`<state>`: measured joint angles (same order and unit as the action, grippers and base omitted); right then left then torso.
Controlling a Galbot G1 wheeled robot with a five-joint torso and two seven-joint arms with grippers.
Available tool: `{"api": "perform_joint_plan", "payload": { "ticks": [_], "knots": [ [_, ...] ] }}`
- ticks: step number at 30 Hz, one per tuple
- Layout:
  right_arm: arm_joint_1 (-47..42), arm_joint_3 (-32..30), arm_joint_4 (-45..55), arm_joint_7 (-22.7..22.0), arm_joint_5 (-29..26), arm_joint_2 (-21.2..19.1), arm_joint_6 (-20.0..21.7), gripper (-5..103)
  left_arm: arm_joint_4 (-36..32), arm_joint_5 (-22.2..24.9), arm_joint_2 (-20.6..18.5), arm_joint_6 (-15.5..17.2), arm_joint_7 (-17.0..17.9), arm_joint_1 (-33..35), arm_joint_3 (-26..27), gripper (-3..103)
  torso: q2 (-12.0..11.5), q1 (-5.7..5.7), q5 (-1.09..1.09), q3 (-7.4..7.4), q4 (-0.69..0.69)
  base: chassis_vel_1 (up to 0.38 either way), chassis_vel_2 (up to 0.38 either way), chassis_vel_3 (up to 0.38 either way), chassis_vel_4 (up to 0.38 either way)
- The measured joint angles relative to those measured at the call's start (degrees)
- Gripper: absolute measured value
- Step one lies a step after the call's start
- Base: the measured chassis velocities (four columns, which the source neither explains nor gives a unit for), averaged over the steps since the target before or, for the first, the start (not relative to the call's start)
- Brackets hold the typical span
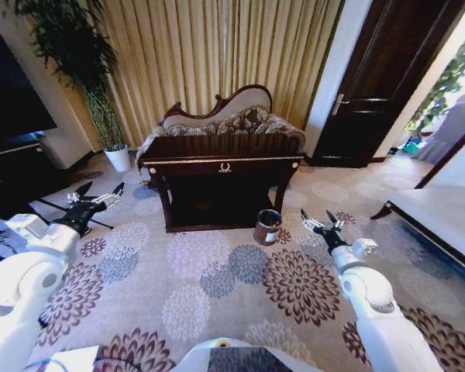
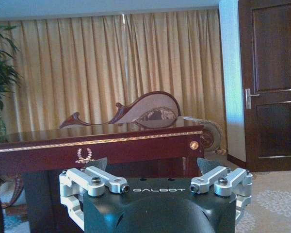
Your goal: Move to the front of the table and place the trash on the table into the trash bin.
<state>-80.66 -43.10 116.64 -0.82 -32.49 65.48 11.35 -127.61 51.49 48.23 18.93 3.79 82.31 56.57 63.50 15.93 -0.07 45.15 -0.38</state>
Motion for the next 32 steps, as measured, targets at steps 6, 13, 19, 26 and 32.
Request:
{"api": "perform_joint_plan", "payload": {
  "ticks": [6,13,19,26,32],
  "knots": [
    [-0.15,0.58,-0.53,0.05,0.43,0.45,-0.65,100,-0.19,0.00,0.17,-0.08,-0.04,0.21,0.19,100,0.00,0.00,0.05,0.00,-0.04,0.103,-0.055,-0.068,0.059],
    [-0.01,0.71,1.21,-2.57,3.90,0.75,0.23,100,-0.82,-0.74,2.59,-1.29,1.52,1.17,0.29,100,-0.04,0.05,0.07,0.03,-0.02,0.000,0.004,0.000,-0.007],
    [0.04,0.66,4.59,-6.20,7.23,0.85,2.93,100,-1.54,-3.28,5.57,-2.86,2.03,3.06,0.64,100,-0.03,0.02,0.06,0.01,-0.03,0.000,0.000,0.000,0.000],
    [-0.62,0.73,12.77,-6.63,0.91,-1.09,7.91,100,-3.26,-4.34,8.48,-4.06,0.85,6.90,2.53,100,-0.03,0.02,0.07,0.01,-0.02,0.000,0.000,0.000,0.000],
    [-1.60,0.10,21.26,-7.29,-7.04,-2.92,14.78,100,-4.68,-1.28,9.14,-2.75,-1.80,8.53,5.10,100,-0.02,0.02,0.07,0.01,-0.03,0.000,0.000,0.000,0.000]
  ]
}}
